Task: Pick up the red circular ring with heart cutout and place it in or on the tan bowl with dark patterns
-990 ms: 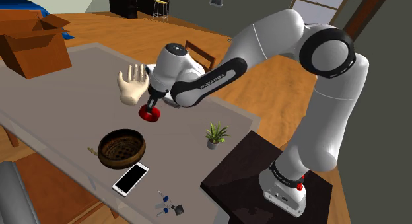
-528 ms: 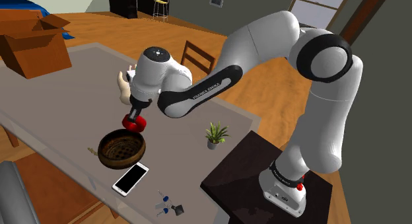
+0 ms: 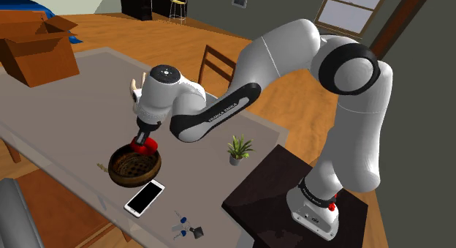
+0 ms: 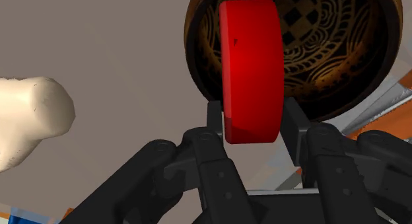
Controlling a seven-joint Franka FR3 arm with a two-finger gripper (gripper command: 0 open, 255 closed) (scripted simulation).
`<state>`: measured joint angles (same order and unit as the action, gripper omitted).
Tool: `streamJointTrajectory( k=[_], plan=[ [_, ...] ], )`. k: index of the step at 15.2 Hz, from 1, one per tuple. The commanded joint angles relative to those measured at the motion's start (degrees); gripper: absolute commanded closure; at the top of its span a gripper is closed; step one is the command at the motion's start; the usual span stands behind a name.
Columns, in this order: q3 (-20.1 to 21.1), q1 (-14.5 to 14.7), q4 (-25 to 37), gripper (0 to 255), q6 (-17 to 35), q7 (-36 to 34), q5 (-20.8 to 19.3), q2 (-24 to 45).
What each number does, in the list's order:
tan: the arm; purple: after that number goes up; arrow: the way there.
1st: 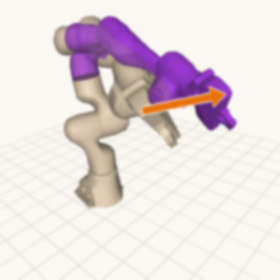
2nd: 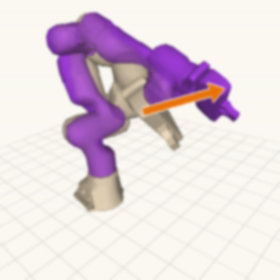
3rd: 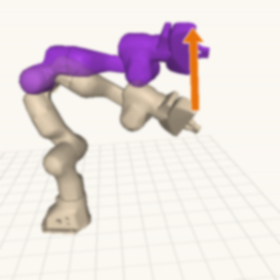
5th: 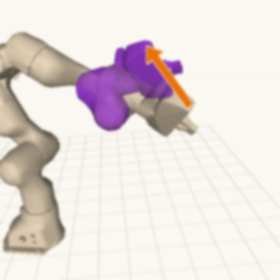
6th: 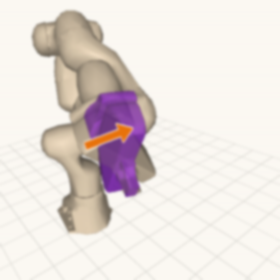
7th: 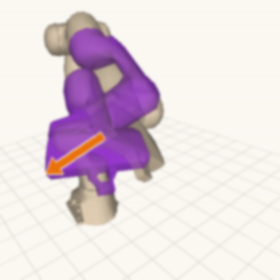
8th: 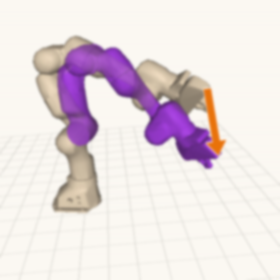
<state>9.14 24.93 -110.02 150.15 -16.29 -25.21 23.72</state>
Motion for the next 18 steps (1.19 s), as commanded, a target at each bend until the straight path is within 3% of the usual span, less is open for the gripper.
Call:
streamJointTrajectory(
  k=[1,8,15,16,18],
  plan=[
    [-0.45,0.28,-0.14,255,1.14,-0.71,-0.73,0.99],
    [-2.14,1.41,-0.23,255,4.68,-3.13,-3.10,4.52],
    [-2.14,1.41,-0.23,255,4.68,-3.13,-3.10,4.52],
    [-2.14,1.41,-0.23,0,4.68,-3.13,-3.10,4.51],
    [-2.14,1.41,-0.24,0,4.68,-3.13,-3.10,4.50]
  ],
)
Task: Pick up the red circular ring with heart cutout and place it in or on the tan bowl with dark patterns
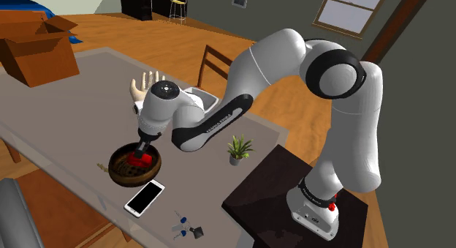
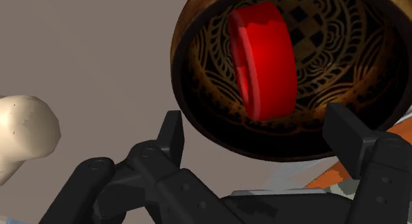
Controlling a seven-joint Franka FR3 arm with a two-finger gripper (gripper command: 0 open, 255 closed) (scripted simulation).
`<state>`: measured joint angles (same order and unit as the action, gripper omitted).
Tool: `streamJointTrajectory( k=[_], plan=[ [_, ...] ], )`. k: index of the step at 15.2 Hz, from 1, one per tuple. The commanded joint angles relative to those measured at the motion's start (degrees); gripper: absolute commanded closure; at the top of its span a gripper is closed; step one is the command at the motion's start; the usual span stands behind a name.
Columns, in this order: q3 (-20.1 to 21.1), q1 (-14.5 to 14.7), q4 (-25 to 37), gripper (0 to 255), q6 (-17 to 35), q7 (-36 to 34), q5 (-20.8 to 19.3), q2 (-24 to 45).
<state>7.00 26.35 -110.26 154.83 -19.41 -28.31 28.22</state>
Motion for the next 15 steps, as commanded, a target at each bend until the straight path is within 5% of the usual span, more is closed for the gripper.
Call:
streamJointTrajectory(
  k=[1,7,15],
  plan=[
    [0.00,0.00,0.00,0,0.00,0.00,0.00,0.00],
    [2.11,-0.96,-3.37,0,-3.62,1.76,2.57,-6.97],
    [2.09,-0.93,-3.37,0,-3.62,1.77,2.59,-6.97]
  ],
)
